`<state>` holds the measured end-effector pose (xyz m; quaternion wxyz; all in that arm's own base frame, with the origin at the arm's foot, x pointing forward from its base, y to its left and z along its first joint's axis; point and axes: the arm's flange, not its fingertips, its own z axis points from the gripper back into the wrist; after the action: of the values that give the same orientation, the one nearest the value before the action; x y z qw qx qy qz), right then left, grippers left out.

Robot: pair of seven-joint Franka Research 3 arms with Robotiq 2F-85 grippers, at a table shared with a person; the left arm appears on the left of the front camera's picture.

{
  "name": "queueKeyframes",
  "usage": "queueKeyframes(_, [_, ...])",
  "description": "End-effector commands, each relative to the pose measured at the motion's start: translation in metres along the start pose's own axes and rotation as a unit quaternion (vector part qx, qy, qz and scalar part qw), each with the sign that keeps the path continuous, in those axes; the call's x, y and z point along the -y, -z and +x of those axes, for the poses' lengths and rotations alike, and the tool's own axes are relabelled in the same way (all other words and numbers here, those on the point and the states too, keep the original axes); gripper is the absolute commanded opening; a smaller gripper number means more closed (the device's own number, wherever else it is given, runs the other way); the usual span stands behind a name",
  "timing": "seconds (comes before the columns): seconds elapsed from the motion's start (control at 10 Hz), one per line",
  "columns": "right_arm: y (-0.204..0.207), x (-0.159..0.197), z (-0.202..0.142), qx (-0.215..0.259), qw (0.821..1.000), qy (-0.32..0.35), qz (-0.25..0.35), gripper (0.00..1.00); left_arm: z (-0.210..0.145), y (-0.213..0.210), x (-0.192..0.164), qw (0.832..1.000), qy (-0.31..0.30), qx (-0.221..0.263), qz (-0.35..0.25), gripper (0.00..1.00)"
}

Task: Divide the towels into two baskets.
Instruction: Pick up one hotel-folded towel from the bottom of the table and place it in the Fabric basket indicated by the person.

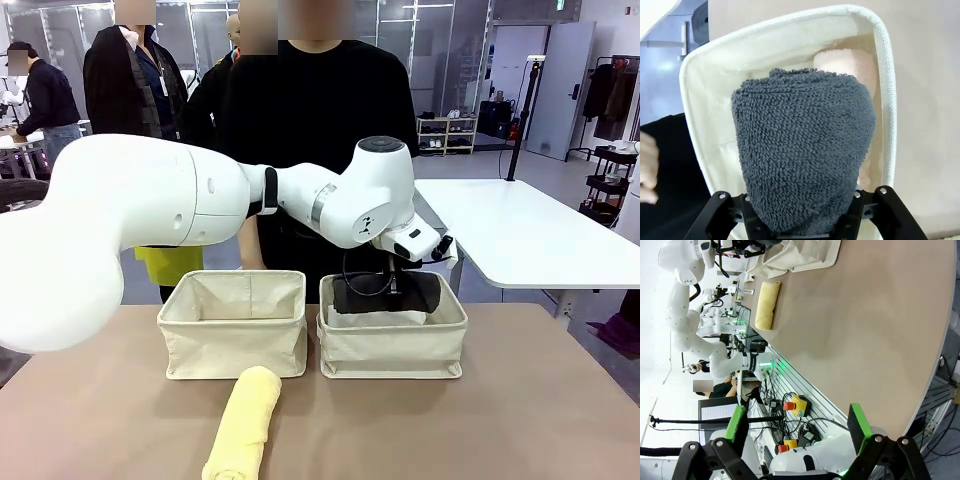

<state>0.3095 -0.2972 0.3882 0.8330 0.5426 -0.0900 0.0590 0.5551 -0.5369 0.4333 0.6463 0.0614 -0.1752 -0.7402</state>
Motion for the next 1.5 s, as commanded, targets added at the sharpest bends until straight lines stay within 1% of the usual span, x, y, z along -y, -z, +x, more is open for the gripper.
queueKeyframes(0.0, [-0.001,-0.003,-0.002,-0.006,1.000,0.000,-0.005,1.00,0.012,-0.007,-0.004,1.000,-0.010,-0.010,0.005,0.51])
queueKeyframes(0.1, [-0.001,-0.003,-0.002,-0.006,1.000,0.000,-0.005,1.00,0.012,-0.008,-0.003,1.000,-0.009,-0.009,0.004,0.64])
queueKeyframes(0.2, [-0.001,-0.003,-0.002,-0.006,1.000,0.000,-0.005,1.00,0.013,-0.008,-0.003,1.000,-0.008,-0.008,0.003,0.87])
queueKeyframes(0.3, [-0.001,-0.003,-0.002,-0.006,1.000,0.000,-0.005,1.00,0.013,-0.008,-0.002,1.000,-0.007,-0.009,0.004,1.00])
queueKeyframes(0.4, [-0.001,-0.003,-0.002,-0.006,1.000,0.000,-0.005,1.00,0.014,-0.009,-0.002,1.000,-0.007,-0.010,0.004,1.00])
queueKeyframes(0.5, [-0.001,-0.003,-0.002,-0.006,1.000,0.000,-0.005,1.00,0.015,-0.009,-0.001,1.000,-0.006,-0.011,0.004,0.98])
queueKeyframes(0.6, [-0.001,-0.003,-0.002,-0.006,1.000,0.000,-0.005,1.00,0.015,-0.010,-0.001,1.000,-0.005,-0.012,0.005,1.00])
queueKeyframes(0.8, [-0.001,-0.003,-0.002,-0.006,1.000,0.000,-0.005,1.00,0.013,-0.012,-0.001,1.000,-0.010,-0.011,0.006,1.00])
queueKeyframes(0.9, [-0.001,-0.003,-0.002,-0.006,1.000,0.000,-0.005,1.00,0.009,-0.018,0.000,1.000,-0.021,-0.002,0.003,1.00])
queueKeyframes(1.0, [-0.001,-0.003,-0.002,-0.006,1.000,0.000,-0.005,1.00,0.009,-0.005,0.002,1.000,0.005,0.003,0.006,1.00])
queueKeyframes(1.4, [-0.001,-0.003,-0.002,-0.006,1.000,0.000,-0.005,1.00,0.009,-0.005,0.002,1.000,0.005,0.003,0.006,1.00])
